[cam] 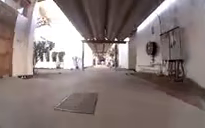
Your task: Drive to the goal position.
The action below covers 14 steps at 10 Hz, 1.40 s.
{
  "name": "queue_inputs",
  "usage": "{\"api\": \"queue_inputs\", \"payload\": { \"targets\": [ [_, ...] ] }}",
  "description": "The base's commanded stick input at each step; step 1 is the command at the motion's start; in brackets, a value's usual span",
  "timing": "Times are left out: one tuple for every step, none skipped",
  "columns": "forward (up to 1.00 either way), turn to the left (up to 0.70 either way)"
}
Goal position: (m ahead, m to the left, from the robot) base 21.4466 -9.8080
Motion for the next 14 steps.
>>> {"api": "queue_inputs", "payload": {
  "targets": [
    [0.7, 0.0],
    [0.7, 0.0],
    [0.7, 0.0],
    [0.7, 0.0],
    [0.7, 0.0],
    [0.7, 0.0],
    [0.7, 0.0],
    [0.7, 0.0],
    [0.7, 0.0],
    [0.7, 0.0],
    [0.7, 0.0],
    [0.7, 0.0],
    [0.7, 0.0],
    [0.7, 0.0]
  ]
}}
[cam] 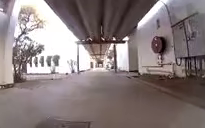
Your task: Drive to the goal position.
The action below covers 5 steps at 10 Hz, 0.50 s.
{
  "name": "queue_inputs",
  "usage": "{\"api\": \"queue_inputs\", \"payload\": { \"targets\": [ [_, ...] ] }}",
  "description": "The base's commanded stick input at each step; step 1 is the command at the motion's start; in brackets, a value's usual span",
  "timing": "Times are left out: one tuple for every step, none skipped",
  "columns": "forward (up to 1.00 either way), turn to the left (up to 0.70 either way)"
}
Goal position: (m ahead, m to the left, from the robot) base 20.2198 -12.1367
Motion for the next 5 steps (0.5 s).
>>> {"api": "queue_inputs", "payload": {
  "targets": [
    [0.7, 0.0],
    [0.7, 0.0],
    [0.7, 0.0],
    [0.7, 0.0],
    [0.7, 0.0]
  ]
}}
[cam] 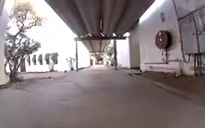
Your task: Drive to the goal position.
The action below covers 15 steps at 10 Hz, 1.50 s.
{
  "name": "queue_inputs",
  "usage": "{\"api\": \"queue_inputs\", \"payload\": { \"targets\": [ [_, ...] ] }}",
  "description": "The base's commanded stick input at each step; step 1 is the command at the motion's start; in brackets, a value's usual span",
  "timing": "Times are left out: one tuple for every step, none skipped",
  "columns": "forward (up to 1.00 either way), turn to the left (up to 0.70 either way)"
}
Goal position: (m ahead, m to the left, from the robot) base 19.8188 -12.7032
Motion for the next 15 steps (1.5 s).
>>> {"api": "queue_inputs", "payload": {
  "targets": [
    [0.7, 0.0],
    [0.7, 0.0],
    [0.7, 0.0],
    [0.7, 0.0],
    [0.7, 0.0],
    [0.7, 0.0],
    [0.7, 0.0],
    [0.7, 0.0],
    [0.7, 0.0],
    [0.7, 0.0],
    [0.7, 0.0],
    [0.7, 0.0],
    [0.7, 0.0],
    [0.7, 0.0],
    [0.7, 0.02]
  ]
}}
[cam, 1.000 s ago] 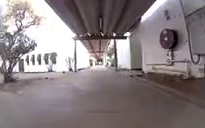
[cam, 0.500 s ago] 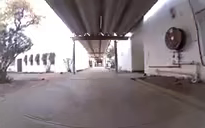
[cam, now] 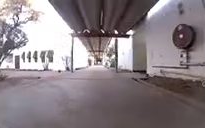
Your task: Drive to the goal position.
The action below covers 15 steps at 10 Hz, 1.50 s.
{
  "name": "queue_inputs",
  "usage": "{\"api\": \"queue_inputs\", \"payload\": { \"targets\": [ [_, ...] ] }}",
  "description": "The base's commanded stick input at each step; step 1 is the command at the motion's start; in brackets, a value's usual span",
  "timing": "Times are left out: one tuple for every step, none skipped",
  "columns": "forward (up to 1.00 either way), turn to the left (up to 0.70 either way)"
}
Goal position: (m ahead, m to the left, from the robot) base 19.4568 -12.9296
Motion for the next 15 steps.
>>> {"api": "queue_inputs", "payload": {
  "targets": [
    [0.7, 0.29],
    [0.7, 0.32],
    [0.7, 0.0],
    [0.7, 0.0],
    [0.7, 0.0],
    [0.7, 0.0],
    [0.7, 0.0],
    [0.7, 0.0],
    [0.7, 0.0],
    [0.7, 0.0],
    [0.7, 0.0],
    [0.7, 0.0],
    [0.7, 0.0],
    [0.7, 0.0],
    [0.7, 0.0]
  ]
}}
